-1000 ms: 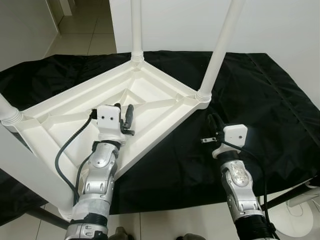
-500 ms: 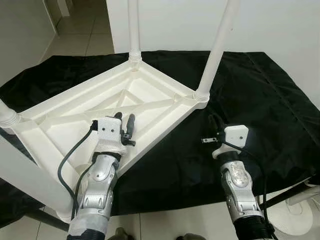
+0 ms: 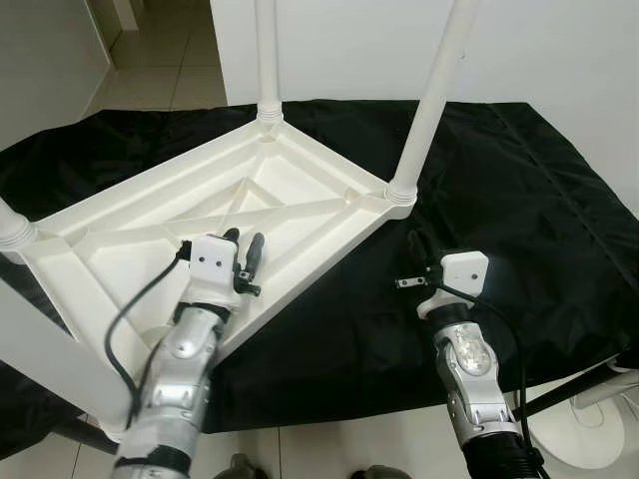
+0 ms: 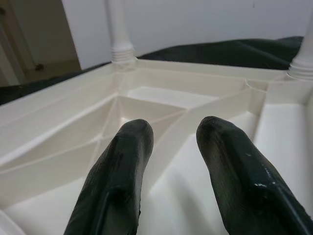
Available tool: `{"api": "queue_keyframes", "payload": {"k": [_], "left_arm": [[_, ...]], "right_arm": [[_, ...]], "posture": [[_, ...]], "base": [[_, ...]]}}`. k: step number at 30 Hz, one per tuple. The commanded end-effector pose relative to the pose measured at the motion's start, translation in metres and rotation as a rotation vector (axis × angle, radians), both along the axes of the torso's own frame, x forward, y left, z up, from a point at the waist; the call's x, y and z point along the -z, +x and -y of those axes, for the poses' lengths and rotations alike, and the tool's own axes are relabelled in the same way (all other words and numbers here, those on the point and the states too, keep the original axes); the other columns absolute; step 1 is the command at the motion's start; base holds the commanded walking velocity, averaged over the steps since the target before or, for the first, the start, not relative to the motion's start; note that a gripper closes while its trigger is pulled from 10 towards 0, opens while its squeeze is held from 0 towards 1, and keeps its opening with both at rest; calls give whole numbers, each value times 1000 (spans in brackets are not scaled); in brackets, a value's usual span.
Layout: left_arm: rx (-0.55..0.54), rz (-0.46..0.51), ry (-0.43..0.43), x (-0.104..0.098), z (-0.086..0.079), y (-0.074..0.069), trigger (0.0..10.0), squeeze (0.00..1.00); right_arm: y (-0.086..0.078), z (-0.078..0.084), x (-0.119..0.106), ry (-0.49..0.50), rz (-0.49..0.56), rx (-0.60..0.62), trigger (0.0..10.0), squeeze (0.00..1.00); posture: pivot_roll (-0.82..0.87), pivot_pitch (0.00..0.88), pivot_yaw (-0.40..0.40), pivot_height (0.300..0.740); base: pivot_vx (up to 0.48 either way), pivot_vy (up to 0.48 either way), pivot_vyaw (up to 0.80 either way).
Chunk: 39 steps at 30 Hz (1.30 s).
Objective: Building children table
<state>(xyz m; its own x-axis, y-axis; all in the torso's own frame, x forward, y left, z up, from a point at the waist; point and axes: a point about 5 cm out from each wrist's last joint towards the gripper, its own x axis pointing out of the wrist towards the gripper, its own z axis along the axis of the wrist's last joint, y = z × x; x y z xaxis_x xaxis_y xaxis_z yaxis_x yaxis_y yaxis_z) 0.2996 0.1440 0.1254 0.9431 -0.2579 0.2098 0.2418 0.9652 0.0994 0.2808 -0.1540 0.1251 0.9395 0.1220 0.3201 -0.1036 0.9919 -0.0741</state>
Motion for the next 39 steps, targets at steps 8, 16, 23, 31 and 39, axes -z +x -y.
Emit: {"api": "queue_keyframes", "payload": {"k": [8, 16, 23, 31, 39], "left_arm": [[105, 25, 14, 0, 16, -16, 10000, 0], [192, 4, 61, 4, 5, -30, 10000, 0], [303, -26, 93, 7, 8, -58, 10000, 0], [363, -96, 134, 13, -4, -78, 10000, 0], [371, -149, 168, 18, -18, -92, 10000, 0]], "right_arm": [[-1, -5, -1, 15, 11, 0, 10000, 0], [-1, -11, -1, 11, 5, -34, 10000, 0], [0, -13, 1, 10, -9, -52, 10000, 0], [1, -26, 5, 7, -23, -103, 10000, 0], [1, -27, 6, 4, -29, -110, 10000, 0]], "posture": [[-95, 38, 53, 740], [-68, 43, 42, 740], [-23, 37, 32, 740], [12, 33, 25, 740], [22, 34, 23, 740]], "base": [[0, 0, 0], [0, 0, 0], [0, 0, 0], [0, 0, 0], [0, 0, 0]]}}
